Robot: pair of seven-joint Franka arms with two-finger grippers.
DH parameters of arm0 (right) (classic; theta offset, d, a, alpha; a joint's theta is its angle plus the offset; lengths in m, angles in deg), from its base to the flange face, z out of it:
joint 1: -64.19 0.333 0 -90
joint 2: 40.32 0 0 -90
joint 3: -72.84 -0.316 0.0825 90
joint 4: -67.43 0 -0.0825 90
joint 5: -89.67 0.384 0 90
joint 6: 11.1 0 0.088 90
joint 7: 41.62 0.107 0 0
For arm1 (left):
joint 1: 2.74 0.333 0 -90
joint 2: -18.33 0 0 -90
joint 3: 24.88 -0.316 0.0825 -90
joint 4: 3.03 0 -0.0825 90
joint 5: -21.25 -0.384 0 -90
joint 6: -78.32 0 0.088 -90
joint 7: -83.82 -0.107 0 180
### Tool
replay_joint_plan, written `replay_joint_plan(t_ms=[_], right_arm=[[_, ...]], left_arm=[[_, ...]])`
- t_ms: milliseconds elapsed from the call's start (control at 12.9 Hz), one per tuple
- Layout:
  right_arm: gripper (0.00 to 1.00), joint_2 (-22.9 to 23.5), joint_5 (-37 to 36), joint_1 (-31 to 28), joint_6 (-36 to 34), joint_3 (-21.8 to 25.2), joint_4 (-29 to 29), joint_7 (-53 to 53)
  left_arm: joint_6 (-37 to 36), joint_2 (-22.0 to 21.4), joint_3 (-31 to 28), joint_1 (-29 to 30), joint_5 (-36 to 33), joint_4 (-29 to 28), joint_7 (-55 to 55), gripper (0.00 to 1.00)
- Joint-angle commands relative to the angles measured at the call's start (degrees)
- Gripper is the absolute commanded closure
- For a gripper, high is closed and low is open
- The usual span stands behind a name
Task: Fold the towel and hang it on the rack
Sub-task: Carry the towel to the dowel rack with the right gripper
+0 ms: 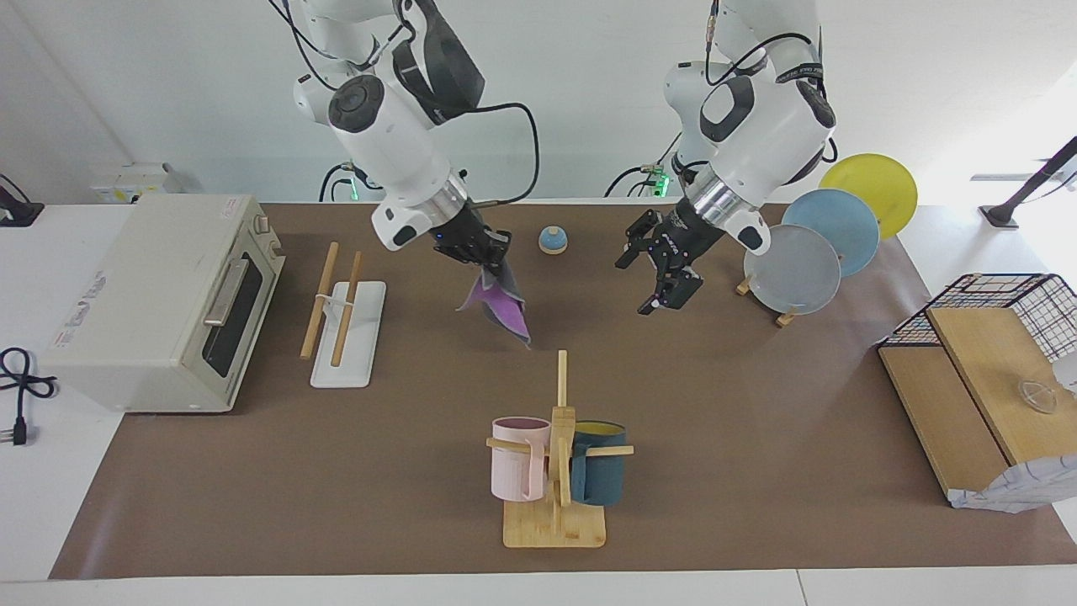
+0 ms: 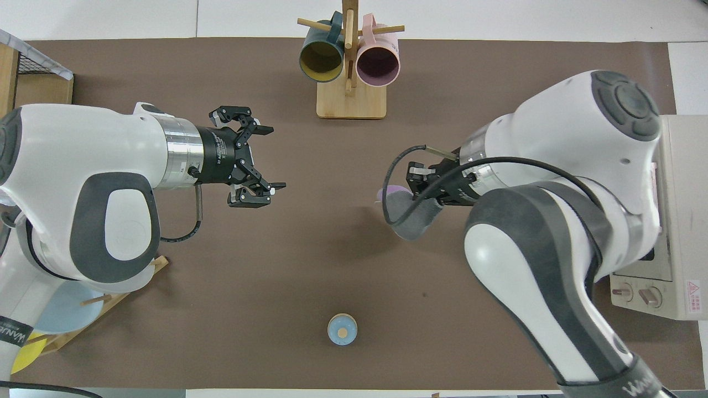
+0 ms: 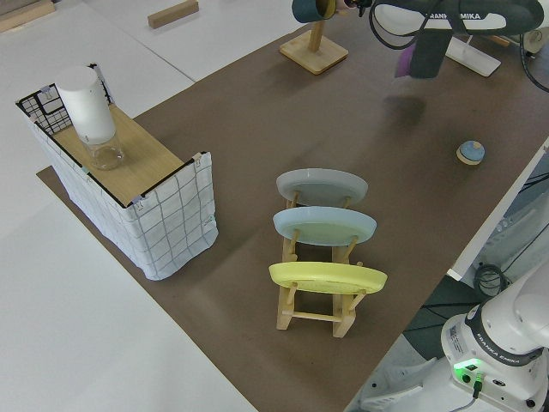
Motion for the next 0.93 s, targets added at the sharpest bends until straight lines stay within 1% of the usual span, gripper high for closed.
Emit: replay_joint_plan(t_ms=[0,78,155,233,311,389,466,622,699,855], right_arm=[[1.0,-7.7,-2.2,-7.4,-3.2,-0.5,9.0,-7.7],[1.0,-9.0,-2.2,-10.8,-4.1,-0.5,11.7,-10.7],[1.0,-10.0,-2.2,-13.1,-3.6,-0.5,14.2,-13.5],[1.0,-11.3,-2.7,-13.8,-3.4,-0.5,17.0,-14.8],[1.0,-12.1,-4.4,-15.5,-3.2,-0.5,18.5,-15.8],[1.0,-12.1,-6.3,-16.0,-3.2,-0.5,18.6,-18.8],[1.0,-12.0,-8.4,-17.0,-3.0,-0.5,18.4,-22.8],[1.0,-11.7,-13.7,-17.2,-1.3,-0.5,17.9,-28.2],[1.0,-11.6,-16.5,-17.5,-0.6,-0.5,17.7,-31.1],[1.0,-11.5,-18.7,-20.6,0.8,-0.5,17.5,-37.3]], left_arm=[[0.2,-2.9,-0.1,3.3,0.1,-3.8,-12.6,0.0],[-0.6,-3.0,-0.1,5.4,0.0,-3.8,-18.0,0.0],[-2.0,-3.1,-0.1,7.6,-0.4,-3.8,-25.0,0.0],[-3.2,-3.1,-0.1,10.8,-0.7,-3.8,-32.1,0.0],[-3.2,-3.1,-0.2,12.1,-1.6,-3.8,-38.6,0.0],[-3.1,-3.1,-0.1,14.2,-2.7,-3.7,-44.8,0.0],[-3.3,-2.7,-0.1,15.7,-4.9,-3.1,-50.0,0.0],[-3.9,-2.2,-0.2,17.2,-13.3,-1.8,-59.9,0.0],[-5.5,-1.9,-0.2,17.3,-17.7,-0.4,-64.9,0.0],[-10.9,0.0,-0.2,18.4,-23.4,4.0,-73.6,0.0]])
